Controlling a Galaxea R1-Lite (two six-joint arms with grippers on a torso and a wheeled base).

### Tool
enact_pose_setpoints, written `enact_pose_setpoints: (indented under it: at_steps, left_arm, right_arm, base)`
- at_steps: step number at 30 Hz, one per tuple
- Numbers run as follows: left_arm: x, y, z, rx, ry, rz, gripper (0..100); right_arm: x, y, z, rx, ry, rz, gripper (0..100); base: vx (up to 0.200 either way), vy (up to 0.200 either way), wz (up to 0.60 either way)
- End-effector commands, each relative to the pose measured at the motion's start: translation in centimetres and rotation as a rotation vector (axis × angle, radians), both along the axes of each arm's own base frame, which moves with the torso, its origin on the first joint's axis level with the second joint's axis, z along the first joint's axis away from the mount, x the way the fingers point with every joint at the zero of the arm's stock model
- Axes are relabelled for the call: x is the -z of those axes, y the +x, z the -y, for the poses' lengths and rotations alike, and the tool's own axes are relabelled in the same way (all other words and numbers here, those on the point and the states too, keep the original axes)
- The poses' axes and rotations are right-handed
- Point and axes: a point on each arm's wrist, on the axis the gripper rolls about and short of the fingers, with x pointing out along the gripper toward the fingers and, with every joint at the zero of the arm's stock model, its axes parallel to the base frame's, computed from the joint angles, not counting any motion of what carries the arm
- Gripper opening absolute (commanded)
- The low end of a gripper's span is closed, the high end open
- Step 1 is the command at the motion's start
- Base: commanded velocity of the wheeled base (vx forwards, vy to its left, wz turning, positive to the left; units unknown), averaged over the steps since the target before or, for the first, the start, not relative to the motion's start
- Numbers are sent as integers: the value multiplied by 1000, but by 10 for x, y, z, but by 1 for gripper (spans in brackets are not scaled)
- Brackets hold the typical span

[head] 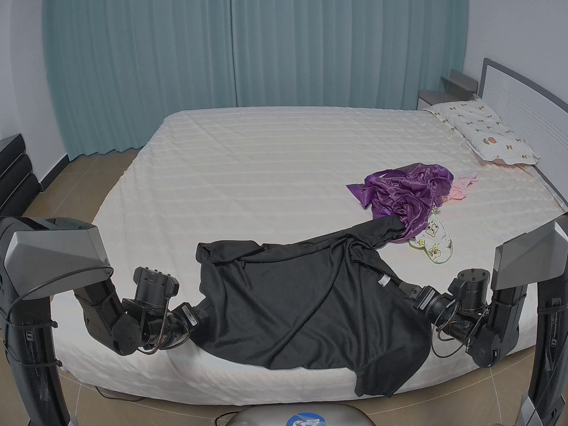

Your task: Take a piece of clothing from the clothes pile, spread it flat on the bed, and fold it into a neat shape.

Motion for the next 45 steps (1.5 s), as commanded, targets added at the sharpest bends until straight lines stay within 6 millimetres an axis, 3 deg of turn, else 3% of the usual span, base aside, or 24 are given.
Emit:
enact_pose_setpoints:
  at_steps: [1, 6, 15, 24, 36, 37, 45]
  left_arm:
    - [6, -5, 0, -1, 21, -26, 0]
    - [9, -19, -4, 35, 102, -104, 0]
    - [-12, -54, -15, 78, 216, -264, 0]
    - [-16, -68, -22, 122, 273, -400, 0]
    - [-14, -65, -32, 112, 269, -413, 0]
    - [-14, -65, -33, 112, 270, -413, 0]
    - [-14, -64, -34, 112, 270, -415, 0]
  right_arm:
    - [-2, -2, 2, 0, -2, 6, 100]
    - [1, -7, 10, -33, -47, -16, 100]
    - [10, -20, 36, -132, -86, -84, 100]
    - [30, -19, 33, -176, -120, -142, 100]
    - [57, 22, 32, -175, -144, -113, 100]
    - [57, 23, 32, -175, -144, -111, 0]
    - [47, 52, 39, -135, -138, 6, 0]
  base:
    - [0, 0, 0]
    - [0, 0, 0]
    - [0, 0, 0]
    - [0, 0, 0]
    - [0, 0, 0]
    - [0, 0, 0]
    - [0, 0, 0]
